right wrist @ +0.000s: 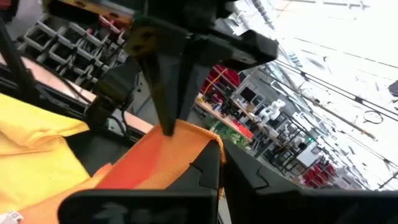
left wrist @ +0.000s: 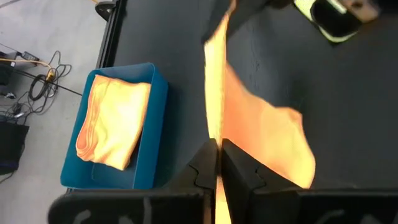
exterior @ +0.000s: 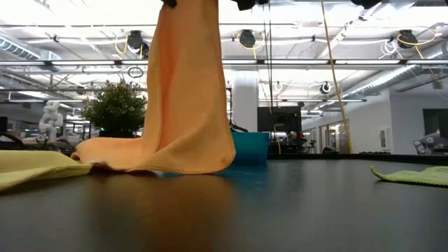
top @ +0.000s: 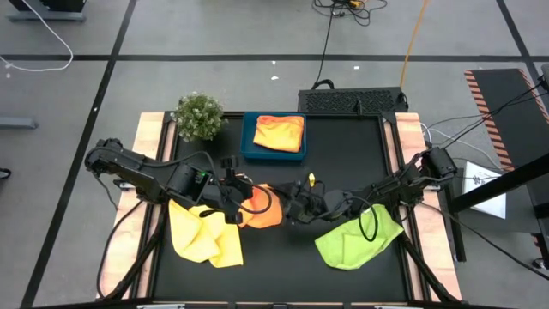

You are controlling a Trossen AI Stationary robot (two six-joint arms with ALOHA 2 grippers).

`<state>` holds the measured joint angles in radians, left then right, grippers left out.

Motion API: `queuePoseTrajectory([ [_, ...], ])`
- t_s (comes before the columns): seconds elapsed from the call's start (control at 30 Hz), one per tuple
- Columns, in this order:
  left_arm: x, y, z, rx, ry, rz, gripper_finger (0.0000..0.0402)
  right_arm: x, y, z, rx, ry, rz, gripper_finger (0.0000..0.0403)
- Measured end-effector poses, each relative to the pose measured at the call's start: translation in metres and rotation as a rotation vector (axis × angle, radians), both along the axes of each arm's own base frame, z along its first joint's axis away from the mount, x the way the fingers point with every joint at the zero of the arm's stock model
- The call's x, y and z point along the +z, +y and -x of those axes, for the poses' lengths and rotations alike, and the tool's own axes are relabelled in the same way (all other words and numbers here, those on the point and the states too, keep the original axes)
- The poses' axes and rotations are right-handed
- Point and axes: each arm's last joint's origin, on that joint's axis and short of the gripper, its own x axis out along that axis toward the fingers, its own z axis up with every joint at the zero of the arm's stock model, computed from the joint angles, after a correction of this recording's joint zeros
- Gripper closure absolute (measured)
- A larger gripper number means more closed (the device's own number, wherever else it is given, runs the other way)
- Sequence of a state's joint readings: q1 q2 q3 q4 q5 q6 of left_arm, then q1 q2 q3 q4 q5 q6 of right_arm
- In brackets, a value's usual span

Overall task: Fold microfiber towels
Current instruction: Fold the orange microfiber towel

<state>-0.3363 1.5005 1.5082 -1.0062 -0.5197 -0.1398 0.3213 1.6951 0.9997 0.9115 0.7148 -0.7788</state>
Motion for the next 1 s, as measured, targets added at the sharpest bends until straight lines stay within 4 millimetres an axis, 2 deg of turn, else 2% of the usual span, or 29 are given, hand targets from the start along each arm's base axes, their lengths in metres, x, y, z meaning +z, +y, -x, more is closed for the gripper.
queuePoseTrajectory([
  [0.17,-0.004,0.000,0.004,0.018,0.047,0.056,0.0381,0.004,0.000,0.001,-0.021,-0.031,0.002,0.0402],
  [0.27,-0.017,0.000,0.005,0.047,0.074,0.092,0.0381,0.004,0.000,0.001,-0.022,-0.034,0.001,0.0402],
  [0.57,-0.083,-0.003,0.018,0.071,0.233,0.053,0.0380,0.003,-0.001,0.001,-0.051,-0.026,-0.003,0.0402],
  [0.8,-0.143,-0.029,0.030,-0.167,0.244,0.114,0.0377,0.002,-0.003,0.001,-0.079,-0.017,-0.010,0.0403],
  [0.9,-0.158,-0.032,0.037,-0.185,0.266,0.151,0.0351,0.000,-0.002,0.001,-0.074,-0.007,-0.024,0.0403],
  [1.0,-0.168,-0.034,0.042,-0.185,0.247,0.130,0.0304,0.000,-0.002,0.001,-0.073,-0.001,-0.026,0.0403],
])
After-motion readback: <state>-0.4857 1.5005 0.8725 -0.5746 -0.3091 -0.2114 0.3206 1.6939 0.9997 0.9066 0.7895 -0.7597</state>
